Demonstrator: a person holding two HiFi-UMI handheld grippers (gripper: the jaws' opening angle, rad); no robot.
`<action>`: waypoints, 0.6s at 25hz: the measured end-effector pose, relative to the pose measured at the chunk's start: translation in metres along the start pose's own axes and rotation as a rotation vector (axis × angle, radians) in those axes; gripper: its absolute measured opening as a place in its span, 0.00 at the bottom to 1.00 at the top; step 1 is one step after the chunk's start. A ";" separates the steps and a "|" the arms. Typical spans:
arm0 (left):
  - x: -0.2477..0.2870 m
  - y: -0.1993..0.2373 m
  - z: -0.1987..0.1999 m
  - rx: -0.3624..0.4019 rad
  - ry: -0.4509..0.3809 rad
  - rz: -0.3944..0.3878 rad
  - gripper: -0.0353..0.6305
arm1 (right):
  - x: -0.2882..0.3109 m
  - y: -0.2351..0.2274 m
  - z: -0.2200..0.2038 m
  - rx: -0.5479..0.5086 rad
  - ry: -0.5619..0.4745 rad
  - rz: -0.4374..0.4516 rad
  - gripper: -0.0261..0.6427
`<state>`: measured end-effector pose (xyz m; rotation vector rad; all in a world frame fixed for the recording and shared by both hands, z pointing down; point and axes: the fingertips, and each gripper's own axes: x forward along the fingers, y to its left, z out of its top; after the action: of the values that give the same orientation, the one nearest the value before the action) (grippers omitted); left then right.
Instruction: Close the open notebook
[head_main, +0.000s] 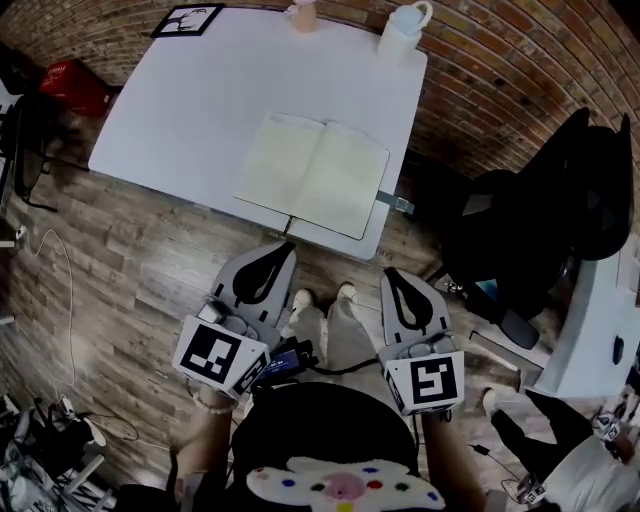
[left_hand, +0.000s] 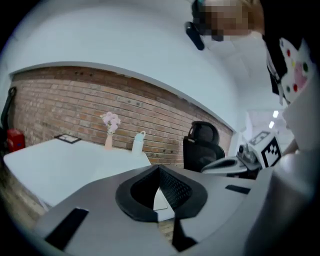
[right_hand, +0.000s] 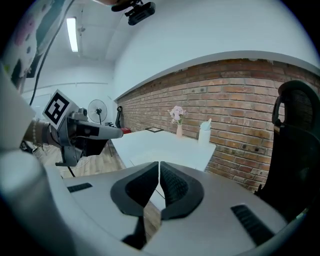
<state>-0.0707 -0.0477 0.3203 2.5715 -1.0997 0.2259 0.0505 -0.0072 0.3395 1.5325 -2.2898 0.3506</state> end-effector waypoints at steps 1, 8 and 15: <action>0.002 0.004 0.001 -0.047 -0.016 0.021 0.07 | 0.002 -0.003 0.000 0.008 0.000 0.008 0.09; 0.016 0.023 -0.026 -0.409 0.010 0.123 0.08 | 0.012 -0.022 -0.008 -0.006 0.022 0.063 0.09; 0.030 0.033 -0.066 -0.943 -0.028 0.094 0.28 | 0.010 -0.031 -0.031 0.017 0.064 0.092 0.09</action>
<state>-0.0744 -0.0652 0.3982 1.6842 -1.0013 -0.2588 0.0809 -0.0149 0.3713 1.4056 -2.3178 0.4381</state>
